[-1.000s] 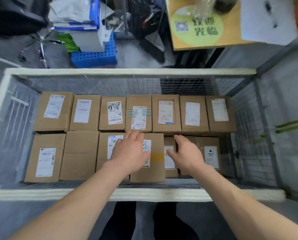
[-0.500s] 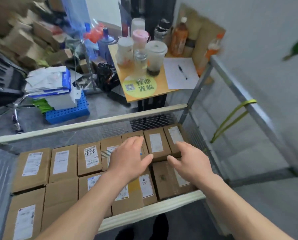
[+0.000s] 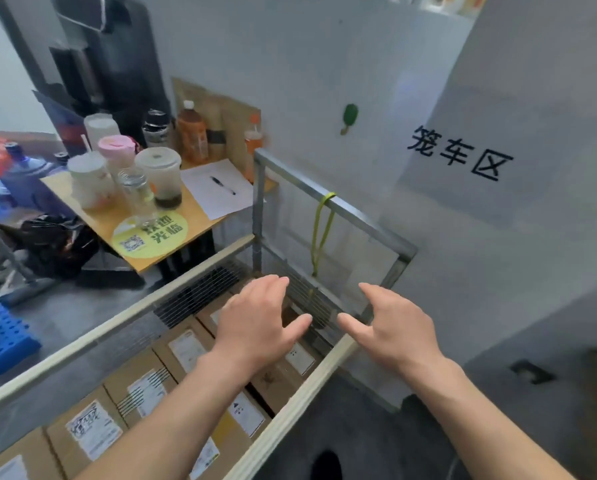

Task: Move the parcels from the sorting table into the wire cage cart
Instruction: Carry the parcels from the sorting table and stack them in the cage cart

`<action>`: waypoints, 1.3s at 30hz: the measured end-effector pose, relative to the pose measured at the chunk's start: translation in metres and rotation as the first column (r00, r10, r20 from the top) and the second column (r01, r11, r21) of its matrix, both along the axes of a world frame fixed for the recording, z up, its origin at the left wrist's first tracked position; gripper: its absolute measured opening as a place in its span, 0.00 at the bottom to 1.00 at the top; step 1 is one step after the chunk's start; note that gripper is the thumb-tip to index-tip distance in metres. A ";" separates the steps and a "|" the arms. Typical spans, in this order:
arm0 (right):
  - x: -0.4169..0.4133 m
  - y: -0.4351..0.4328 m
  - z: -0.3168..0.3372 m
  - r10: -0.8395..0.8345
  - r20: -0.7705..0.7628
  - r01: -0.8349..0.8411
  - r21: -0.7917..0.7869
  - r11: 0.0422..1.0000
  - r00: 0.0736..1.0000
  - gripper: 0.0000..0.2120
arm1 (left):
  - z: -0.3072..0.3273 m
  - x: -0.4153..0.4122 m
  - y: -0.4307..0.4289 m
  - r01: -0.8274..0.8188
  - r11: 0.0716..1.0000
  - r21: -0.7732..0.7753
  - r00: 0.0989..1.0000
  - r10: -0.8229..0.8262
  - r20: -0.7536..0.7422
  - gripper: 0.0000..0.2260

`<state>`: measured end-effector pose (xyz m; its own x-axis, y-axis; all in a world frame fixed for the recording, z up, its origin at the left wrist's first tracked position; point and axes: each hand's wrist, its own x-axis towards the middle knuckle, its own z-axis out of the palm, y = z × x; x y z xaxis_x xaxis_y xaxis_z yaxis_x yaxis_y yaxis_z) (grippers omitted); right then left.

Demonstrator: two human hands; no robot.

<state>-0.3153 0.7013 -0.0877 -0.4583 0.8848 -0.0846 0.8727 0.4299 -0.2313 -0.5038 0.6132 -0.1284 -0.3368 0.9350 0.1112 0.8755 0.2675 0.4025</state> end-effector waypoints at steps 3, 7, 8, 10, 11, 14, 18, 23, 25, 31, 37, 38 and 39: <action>0.028 -0.015 0.008 -0.088 0.006 0.088 0.037 0.995 0.996 0.30 | 0.005 0.023 0.005 0.096 0.995 0.026 0.995 -0.096 0.009 0.33; 0.070 -0.030 0.018 -0.191 0.019 0.189 0.076 0.979 0.981 0.35 | 0.012 0.057 0.014 0.213 0.976 0.036 0.977 -0.214 0.008 0.34; 0.081 -0.033 0.020 -0.220 0.021 0.217 0.085 0.972 0.975 0.35 | 0.014 0.066 0.016 0.238 0.970 0.043 0.971 -0.238 0.009 0.34; 0.103 -0.039 0.022 -0.279 0.019 0.276 0.096 0.956 0.960 0.35 | 0.017 0.084 0.020 0.288 0.956 0.051 0.958 -0.288 0.005 0.33; 0.114 -0.042 0.022 -0.311 0.012 0.309 0.097 0.946 0.950 0.36 | 0.019 0.094 0.022 0.312 0.949 0.054 0.950 -0.312 0.004 0.33; 0.147 -0.053 0.024 -0.405 -0.006 0.404 0.096 0.910 0.914 0.36 | 0.023 0.125 0.028 0.382 0.922 0.060 0.923 -0.384 0.018 0.33; 0.196 -0.067 0.028 -0.505 0.005 0.501 0.103 0.859 0.863 0.36 | 0.026 0.171 0.033 0.479 0.876 0.060 0.877 -0.480 0.003 0.33; 0.262 -0.087 0.027 -0.616 0.001 0.614 0.088 0.784 0.787 0.37 | 0.032 0.239 0.035 0.586 0.809 0.041 0.810 -0.586 -0.018 0.33; 0.289 -0.095 0.028 -0.652 -0.008 0.651 0.086 0.754 0.758 0.37 | 0.036 0.267 0.034 0.626 0.779 0.031 0.780 -0.626 -0.019 0.32; 0.369 -0.118 0.030 -0.742 -0.061 0.744 0.097 0.661 0.667 0.37 | 0.048 0.351 0.034 0.716 0.698 0.004 0.698 -0.715 -0.044 0.33; 0.451 -0.145 0.030 -0.791 -0.100 0.797 0.099 0.595 0.603 0.37 | 0.059 0.438 0.026 0.790 0.612 -0.008 0.611 -0.789 -0.060 0.34; 0.464 -0.151 0.030 -0.801 -0.105 0.807 0.099 0.582 0.590 0.36 | 0.059 0.452 0.024 0.803 0.596 -0.008 0.594 -0.802 -0.060 0.34; 0.477 -0.156 0.030 -0.810 -0.109 0.817 0.099 0.567 0.576 0.36 | 0.060 0.466 0.021 0.814 0.580 -0.010 0.579 -0.813 -0.061 0.34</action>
<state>0.1613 0.5452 -0.0577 0.4611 0.8857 0.0541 0.8582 -0.4296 -0.2810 -0.0377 0.6344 -0.0687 0.5714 0.8115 0.1224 0.7419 -0.5746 0.3455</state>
